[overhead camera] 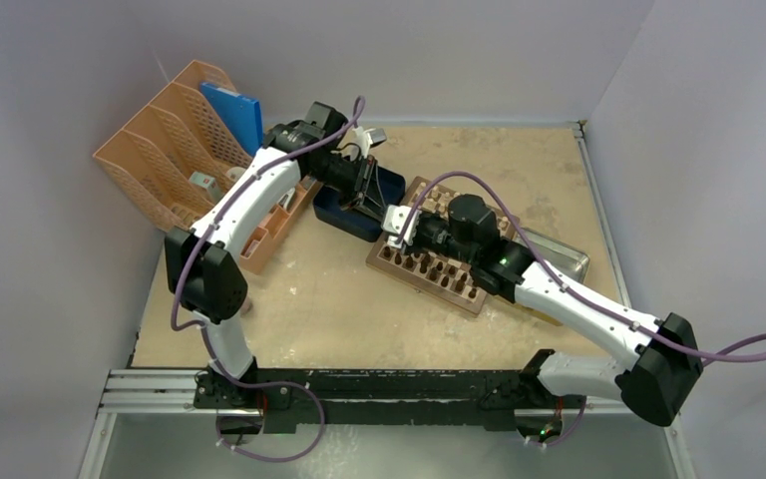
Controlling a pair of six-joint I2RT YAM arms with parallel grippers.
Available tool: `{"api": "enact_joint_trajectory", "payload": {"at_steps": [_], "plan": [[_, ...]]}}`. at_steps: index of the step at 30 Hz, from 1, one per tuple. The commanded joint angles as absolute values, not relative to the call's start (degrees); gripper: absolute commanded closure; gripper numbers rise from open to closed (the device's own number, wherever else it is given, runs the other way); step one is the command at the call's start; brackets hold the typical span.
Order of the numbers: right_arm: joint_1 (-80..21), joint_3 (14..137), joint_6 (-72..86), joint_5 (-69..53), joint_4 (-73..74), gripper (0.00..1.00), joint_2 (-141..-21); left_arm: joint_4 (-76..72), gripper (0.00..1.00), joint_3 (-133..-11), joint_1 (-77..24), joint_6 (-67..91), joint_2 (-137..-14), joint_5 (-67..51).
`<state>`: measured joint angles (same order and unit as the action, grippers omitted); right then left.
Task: Set up the chess pieces on the board
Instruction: Place the chess piece on the chessboard.
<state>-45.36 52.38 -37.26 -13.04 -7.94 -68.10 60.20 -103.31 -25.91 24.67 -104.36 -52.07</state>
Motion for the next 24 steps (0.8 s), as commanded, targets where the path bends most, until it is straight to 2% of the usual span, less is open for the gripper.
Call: {"api": "enact_joint_trajectory", "payload": {"at_steps": [1,7,9,16,20,24], "plan": [[-46.0,54.4,-40.6,-14.8,-10.2,0.83,-66.4,61.5,1.00,-107.2,-25.9,23.5,-104.5,-53.8],[-46.1,52.9,-40.7,-14.5,-9.9,0.87,-66.2,61.3,1.00,-109.2,-25.8,24.8,-104.5,-54.3],[-46.1,53.0,-40.5,-13.3,-9.7,0.92,-66.6,61.1,1.00,-109.5,-25.8,25.3,-104.4,-54.9],[-46.1,51.7,-31.0,-8.4,-16.2,0.97,-66.9,54.8,0.75,-108.4,-25.8,30.8,-102.4,-56.2],[-46.1,50.9,-23.6,-7.9,-19.2,0.98,-66.2,48.4,0.68,-104.6,-25.8,34.6,-99.2,-53.6],[-46.1,50.1,-20.1,-7.9,-23.0,0.98,-65.4,41.2,0.66,-100.7,-25.8,36.7,-96.6,-51.9]]}}
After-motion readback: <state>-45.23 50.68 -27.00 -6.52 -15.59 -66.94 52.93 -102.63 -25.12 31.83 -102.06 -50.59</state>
